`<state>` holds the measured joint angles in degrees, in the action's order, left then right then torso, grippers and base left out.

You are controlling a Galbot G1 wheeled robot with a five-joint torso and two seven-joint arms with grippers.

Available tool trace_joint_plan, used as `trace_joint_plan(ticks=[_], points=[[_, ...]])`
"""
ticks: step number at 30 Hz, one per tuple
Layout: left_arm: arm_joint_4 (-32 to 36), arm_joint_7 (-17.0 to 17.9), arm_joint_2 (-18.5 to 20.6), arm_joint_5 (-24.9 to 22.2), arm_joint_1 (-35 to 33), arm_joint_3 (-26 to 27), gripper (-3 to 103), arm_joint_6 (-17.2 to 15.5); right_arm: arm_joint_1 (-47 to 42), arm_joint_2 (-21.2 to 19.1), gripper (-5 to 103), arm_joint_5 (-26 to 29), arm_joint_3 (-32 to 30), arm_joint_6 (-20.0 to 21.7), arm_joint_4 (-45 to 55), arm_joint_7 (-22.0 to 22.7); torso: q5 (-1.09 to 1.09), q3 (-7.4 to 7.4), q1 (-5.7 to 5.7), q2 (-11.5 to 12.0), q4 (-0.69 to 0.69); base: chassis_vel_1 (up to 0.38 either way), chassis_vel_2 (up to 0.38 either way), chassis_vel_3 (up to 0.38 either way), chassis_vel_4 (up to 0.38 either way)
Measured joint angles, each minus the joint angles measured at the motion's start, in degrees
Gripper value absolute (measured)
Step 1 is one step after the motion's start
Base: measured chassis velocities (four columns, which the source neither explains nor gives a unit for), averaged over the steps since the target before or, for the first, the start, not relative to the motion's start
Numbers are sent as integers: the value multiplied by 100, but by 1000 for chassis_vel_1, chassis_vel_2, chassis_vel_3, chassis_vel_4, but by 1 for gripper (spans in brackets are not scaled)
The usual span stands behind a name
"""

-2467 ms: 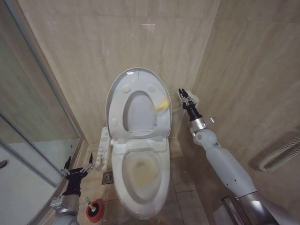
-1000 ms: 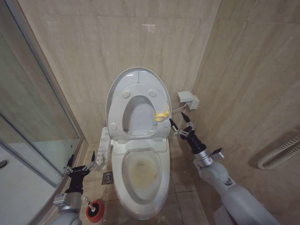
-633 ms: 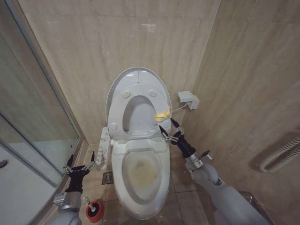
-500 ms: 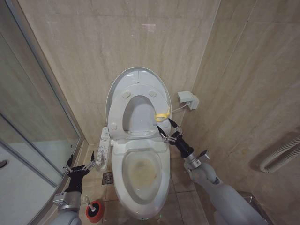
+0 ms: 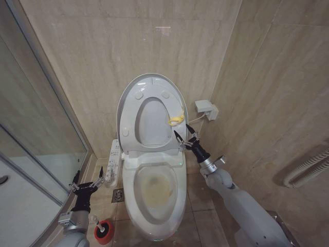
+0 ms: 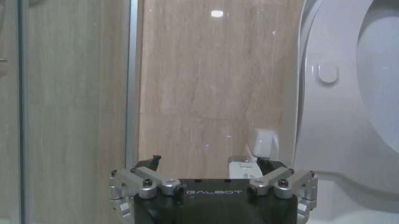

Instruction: Open the toilet lid, clean the toilet bowl with a toilet brush, close the toilet lid, and flush.

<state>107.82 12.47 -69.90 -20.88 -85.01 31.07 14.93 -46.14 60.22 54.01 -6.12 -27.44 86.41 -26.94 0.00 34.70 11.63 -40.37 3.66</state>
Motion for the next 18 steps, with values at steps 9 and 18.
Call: trace_joint_plan(ticks=[9, 18], points=[[30, 1, -4, 9, -55, 26, 100, 0, -455, -106, 100, 35, -119, -31, 481, 15, 1, 0, 0, 0, 3, 0, 0, 0, 0], [140, 2, -3, 26, -96, 9, 100, -9, -1344, -400, 100, 32, -516, -180, 1528, 30, 1, -1, 0, 0, 0, 0, 0, 0, 0]])
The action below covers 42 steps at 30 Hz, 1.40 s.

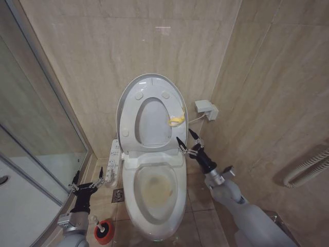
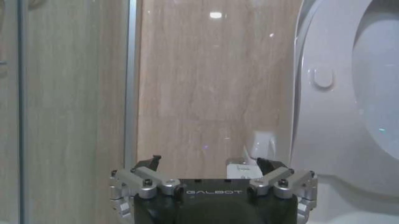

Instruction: Open the toilet lid, clean the toilet bowl with a toilet brush, close the toilet lid, and flush.

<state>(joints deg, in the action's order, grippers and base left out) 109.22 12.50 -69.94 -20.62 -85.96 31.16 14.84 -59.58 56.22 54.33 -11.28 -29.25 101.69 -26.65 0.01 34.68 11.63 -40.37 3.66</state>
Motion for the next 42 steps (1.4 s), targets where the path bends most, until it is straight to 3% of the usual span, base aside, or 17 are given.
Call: trace_joint_plan(ticks=[12, 22, 28, 31, 32, 36, 37, 41, 42], points=[[261, 12, 171, -150, -31, 21, 100, -3, -1231, -72, 100, -422, -878, -120, 608, 974, 0, 0, 0, 0, 0, 0, 0, 0, 0], [334, 29, 303, -279, 293, -155, 100, -14, -2414, 287, 100, -744, -1968, 11, 1112, 1681, 0, 0, 0, 0, 2, 0, 0, 0, 0], [451, 130, 334, -287, 260, -155, 100, -24, -3031, 607, 100, -1012, -2531, 192, 1379, 2249, -1, 0, 0, 0, 0, 0, 0, 0, 0], [538, 187, 316, -270, 206, -153, 100, -82, -3489, 983, 100, -1281, -2646, 375, 1529, 2606, -1, 0, 0, 0, 1, 0, 0, 0, 0], [538, 187, 316, -270, 206, -153, 100, -82, -3489, 983, 100, -1281, -2646, 375, 1529, 2606, -1, 0, 0, 0, 1, 0, 0, 0, 0], [634, 185, 216, -205, 57, -152, 100, -90, -3780, 1771, 100, -1873, -2477, 441, 1618, 2775, -1, 0, -1, -1, 2, 0, 0, 0, 0], [634, 185, 216, -205, 57, -152, 100, -90, -3780, 1771, 100, -1873, -2477, 441, 1618, 2775, -1, 0, -1, -1, 2, 0, 0, 0, 0], [691, 36, 168, -69, -194, -98, 100, 7, -3546, 2185, 100, -2934, -2517, -68, 1077, 2557, -1, 0, 0, 0, 1, 0, 0, 0, 0], [691, 36, 168, -69, -194, -98, 100, 7, -3546, 2185, 100, -2934, -2517, -68, 1077, 2557, -1, 0, 0, 0, 1, 0, 0, 0, 0]])
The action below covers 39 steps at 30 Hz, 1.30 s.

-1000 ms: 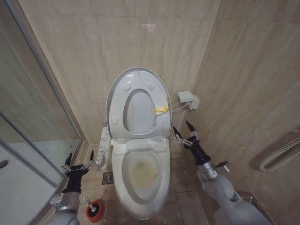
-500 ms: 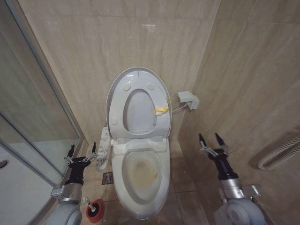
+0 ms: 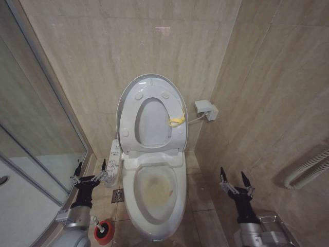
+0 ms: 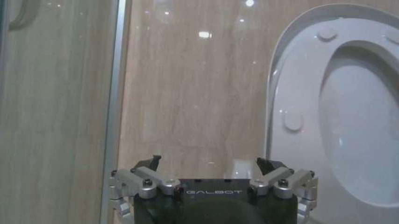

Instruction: Open the toilet lid, clean the toilet bowl with a toilet brush, close the toilet lid, and flush.

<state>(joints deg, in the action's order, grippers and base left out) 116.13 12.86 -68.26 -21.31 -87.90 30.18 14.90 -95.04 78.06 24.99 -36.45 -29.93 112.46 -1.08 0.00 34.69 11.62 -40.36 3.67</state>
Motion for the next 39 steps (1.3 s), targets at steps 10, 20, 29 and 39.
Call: trace_joint_plan(ticks=[10, 20, 29, 39], points=[[81, -1111, 67, 114, -697, 176, 100, 788, 513, -82, 100, -448, -455, -611, -323, -1367, 0, 0, 0, 0, 0, 0, 0, 0, 0], [-927, -1737, -81, 191, -571, 454, 100, 1693, 495, -137, 100, 1068, -263, -809, -734, -3544, 0, 0, 0, 0, 1, 0, 0, 0, 0], [-2640, -2475, -131, 221, -65, 444, 100, 2865, 521, 31, 100, 1055, -133, -1013, -1017, -3470, -1, 0, 0, 0, 0, 0, 0, 0, 0], [-4363, -3502, -102, 26, 644, 359, 100, 3220, 596, 61, 100, 1021, -138, -1028, -1123, -3433, 0, 1, 0, 0, 0, 0, 0, 0, 0]])
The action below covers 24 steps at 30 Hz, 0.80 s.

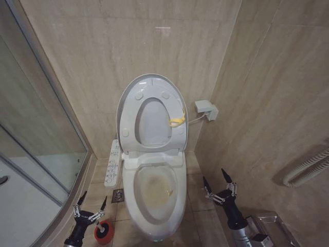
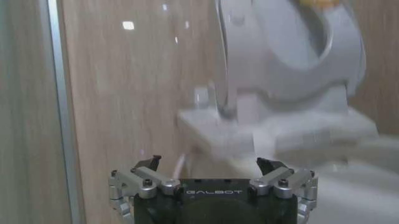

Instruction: Open the toilet lid, clean the toilet bowl with a toilet brush, close the toilet lid, and flush.

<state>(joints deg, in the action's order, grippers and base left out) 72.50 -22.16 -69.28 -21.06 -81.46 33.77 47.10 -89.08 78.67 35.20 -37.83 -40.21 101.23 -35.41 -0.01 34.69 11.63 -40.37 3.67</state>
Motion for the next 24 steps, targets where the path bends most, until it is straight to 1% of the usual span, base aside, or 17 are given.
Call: trace_joint_plan(ticks=[1, 2, 5, 8, 11, 13, 14, 15, 16, 20, 24], points=[[-250, -101, -10, -45, 102, -37, 100, -9, 4, -4, 100, 0, -7, -1, -5, 9, -1, 0, 0, 0, -1, 0, 0, 0, 0], [-250, -101, -10, -45, 102, -37, 100, -9, 4, -4, 100, 0, -7, -1, -5, 9, -1, 0, 0, 0, -1, 0, 0, 0, 0], [-600, -389, -74, -119, 273, -83, 100, -82, -10, -36, 100, 9, -23, -9, -12, 30, 0, 0, 0, 0, 0, 0, 0, 0, 0], [-729, -476, -126, -25, 332, -76, 97, -133, -14, -71, 100, 25, -36, -32, -43, 38, 1, 0, 0, 0, 0, 0, 0, 0, 0], [-819, -423, -155, 94, 347, -65, 97, -221, -14, -106, 100, 64, -43, -71, -81, 40, 4, -1, 0, 0, -3, 0, 0, 0, 0], [-873, -247, -177, 256, 310, -23, 97, -323, -24, -168, 100, 120, -78, -124, -138, 38, 4, -1, 0, -1, -6, 0, 0, 0, 0], [-873, -247, -177, 256, 310, -23, 97, -323, -24, -168, 100, 120, -78, -124, -138, 38, 4, -1, 0, -1, -6, 0, 0, 0, 0], [-873, -222, -180, 284, 290, -7, 100, -346, -25, -187, 100, 133, -85, -136, -157, 37, 4, -1, 0, -1, -6, 0, 0, 0, 0], [-885, -200, -182, 332, 256, 24, 100, -368, -19, -211, 100, 151, -100, -144, -176, 37, 4, -1, 0, -1, -3, 29, 56, 15, -5], [-948, -195, -181, 354, 221, 63, 100, -366, 20, -234, 100, 176, -109, -150, -211, 39, 4, -1, 0, 0, -2, 0, 0, 0, 0], [-979, -270, -207, 283, 227, 52, 100, -336, 55, -249, 100, 182, -104, -151, -253, 41, 2, -1, 0, -1, -2, 0, 0, 0, 0]])
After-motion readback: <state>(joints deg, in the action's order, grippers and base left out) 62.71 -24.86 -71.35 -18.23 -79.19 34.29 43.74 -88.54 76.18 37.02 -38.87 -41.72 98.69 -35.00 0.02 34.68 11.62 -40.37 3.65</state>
